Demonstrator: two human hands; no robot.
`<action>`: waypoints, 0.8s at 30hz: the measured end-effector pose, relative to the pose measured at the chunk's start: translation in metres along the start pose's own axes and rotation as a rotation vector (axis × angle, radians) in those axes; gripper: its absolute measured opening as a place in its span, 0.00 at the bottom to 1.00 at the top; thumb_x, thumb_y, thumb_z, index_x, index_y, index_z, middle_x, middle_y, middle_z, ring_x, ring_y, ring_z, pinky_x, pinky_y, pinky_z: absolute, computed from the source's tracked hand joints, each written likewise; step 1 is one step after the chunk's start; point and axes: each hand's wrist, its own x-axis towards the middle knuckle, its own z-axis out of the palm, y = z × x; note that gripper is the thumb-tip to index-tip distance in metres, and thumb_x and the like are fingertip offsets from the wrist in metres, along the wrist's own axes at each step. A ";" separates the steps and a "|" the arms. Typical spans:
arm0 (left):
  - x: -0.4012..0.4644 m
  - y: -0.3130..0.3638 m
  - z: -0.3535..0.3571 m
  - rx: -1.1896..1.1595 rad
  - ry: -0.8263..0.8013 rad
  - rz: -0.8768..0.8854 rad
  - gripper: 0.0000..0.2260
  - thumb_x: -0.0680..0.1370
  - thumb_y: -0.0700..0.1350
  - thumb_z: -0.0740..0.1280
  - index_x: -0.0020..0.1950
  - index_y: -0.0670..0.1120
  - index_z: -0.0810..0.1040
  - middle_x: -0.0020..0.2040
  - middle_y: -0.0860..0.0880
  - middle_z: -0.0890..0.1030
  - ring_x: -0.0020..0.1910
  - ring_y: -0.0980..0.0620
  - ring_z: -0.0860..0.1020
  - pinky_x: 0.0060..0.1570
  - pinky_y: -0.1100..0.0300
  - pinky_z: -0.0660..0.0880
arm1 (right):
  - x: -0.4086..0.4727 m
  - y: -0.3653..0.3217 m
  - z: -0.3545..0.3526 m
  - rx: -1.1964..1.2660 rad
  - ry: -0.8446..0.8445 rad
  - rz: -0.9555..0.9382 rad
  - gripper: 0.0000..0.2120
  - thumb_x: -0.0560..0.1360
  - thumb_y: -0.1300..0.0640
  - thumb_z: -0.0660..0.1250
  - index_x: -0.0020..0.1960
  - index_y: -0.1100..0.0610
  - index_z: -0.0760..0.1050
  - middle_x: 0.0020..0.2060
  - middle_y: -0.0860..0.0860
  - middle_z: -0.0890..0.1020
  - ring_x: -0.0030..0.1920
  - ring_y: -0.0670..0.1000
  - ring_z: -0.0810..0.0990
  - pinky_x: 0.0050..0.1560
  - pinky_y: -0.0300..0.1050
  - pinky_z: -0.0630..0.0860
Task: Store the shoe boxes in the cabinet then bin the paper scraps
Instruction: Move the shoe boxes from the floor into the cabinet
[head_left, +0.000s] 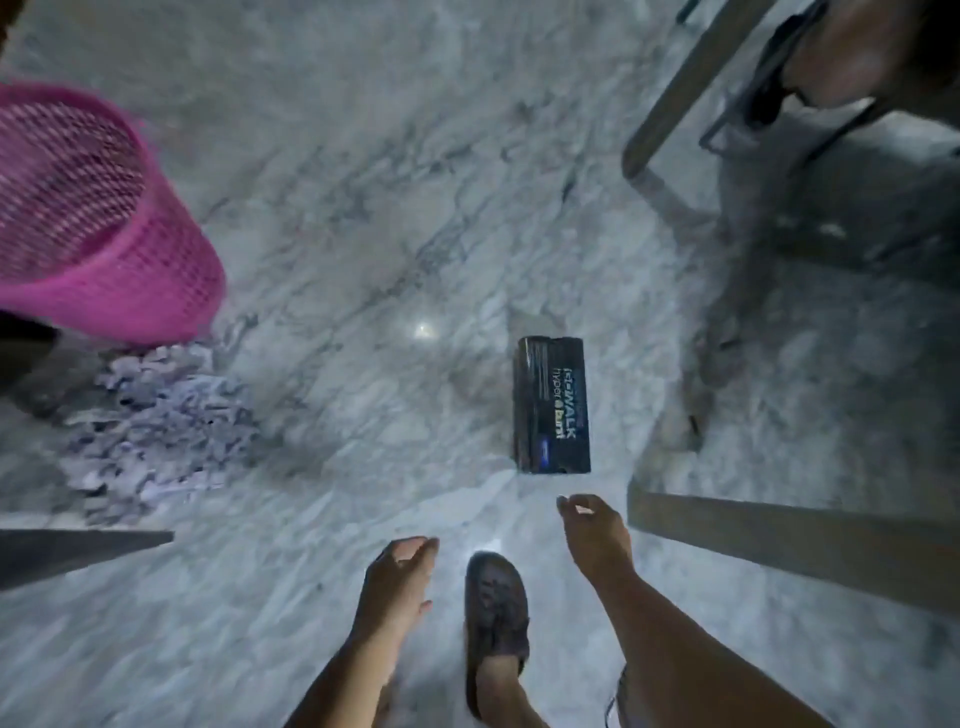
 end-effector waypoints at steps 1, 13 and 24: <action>0.032 0.007 0.027 0.061 -0.030 0.027 0.06 0.79 0.50 0.69 0.54 0.50 0.80 0.57 0.46 0.82 0.52 0.50 0.80 0.48 0.55 0.79 | 0.034 0.001 -0.003 0.020 0.019 0.001 0.18 0.80 0.45 0.67 0.65 0.52 0.79 0.58 0.58 0.85 0.59 0.59 0.82 0.52 0.43 0.73; 0.260 0.005 0.212 0.138 -0.196 0.102 0.10 0.81 0.52 0.64 0.62 0.53 0.75 0.56 0.53 0.81 0.50 0.55 0.79 0.47 0.58 0.76 | 0.248 0.039 0.050 0.350 -0.213 0.049 0.22 0.73 0.46 0.78 0.64 0.43 0.76 0.57 0.44 0.84 0.52 0.50 0.84 0.47 0.52 0.81; 0.033 -0.025 0.059 -0.199 -0.084 -0.059 0.14 0.80 0.39 0.68 0.65 0.41 0.71 0.57 0.43 0.82 0.49 0.48 0.82 0.41 0.59 0.79 | 0.030 0.001 0.021 0.081 -0.437 -0.273 0.25 0.67 0.51 0.81 0.62 0.39 0.80 0.50 0.40 0.88 0.52 0.45 0.86 0.56 0.52 0.83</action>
